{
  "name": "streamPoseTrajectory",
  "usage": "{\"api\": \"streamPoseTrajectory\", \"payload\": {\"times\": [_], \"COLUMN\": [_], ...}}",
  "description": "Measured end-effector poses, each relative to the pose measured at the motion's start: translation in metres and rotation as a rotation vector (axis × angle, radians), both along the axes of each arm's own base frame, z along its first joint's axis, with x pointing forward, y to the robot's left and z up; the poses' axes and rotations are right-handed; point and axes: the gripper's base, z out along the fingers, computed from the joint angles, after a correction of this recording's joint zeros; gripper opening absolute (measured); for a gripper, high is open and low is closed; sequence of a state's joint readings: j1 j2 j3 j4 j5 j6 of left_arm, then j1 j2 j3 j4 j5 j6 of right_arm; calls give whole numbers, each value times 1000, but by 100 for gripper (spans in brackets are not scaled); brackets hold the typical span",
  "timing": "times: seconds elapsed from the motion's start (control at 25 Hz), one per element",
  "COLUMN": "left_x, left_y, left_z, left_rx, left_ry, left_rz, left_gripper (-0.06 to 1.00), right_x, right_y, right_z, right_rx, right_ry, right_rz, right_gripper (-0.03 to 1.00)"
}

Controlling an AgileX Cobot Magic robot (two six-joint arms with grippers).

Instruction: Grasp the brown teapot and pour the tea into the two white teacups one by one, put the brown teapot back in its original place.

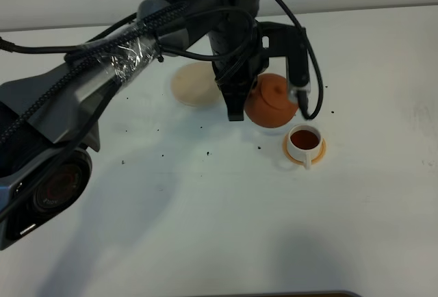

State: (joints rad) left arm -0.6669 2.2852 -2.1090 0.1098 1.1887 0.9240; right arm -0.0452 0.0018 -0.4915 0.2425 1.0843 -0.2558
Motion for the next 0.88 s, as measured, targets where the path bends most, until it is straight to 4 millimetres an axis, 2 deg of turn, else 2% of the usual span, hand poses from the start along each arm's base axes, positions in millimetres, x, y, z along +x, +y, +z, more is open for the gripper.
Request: {"api": "streamPoseTrajectory", "payload": {"times": [0.24,0.36,0.72,0.88], "left_x": [6,6,-7,-7], "left_y": [8,10,15,16], "left_z": [0,-4,-35,-35], "left_rx": [-105,-139,-105,-103], "left_ry": [55,97,225,225], "left_rz": [303,396,575,588], "left_gripper": [10,10,10,10], "right_x": [0,0,0,0], "right_y": [0,0,0,0], "right_z": [0,0,0,0], "right_rx": [0,0,0,0], "right_ry": [0,0,0,0], "right_rz": [0,0,0,0], "right_gripper": [24,24,24,24]}}
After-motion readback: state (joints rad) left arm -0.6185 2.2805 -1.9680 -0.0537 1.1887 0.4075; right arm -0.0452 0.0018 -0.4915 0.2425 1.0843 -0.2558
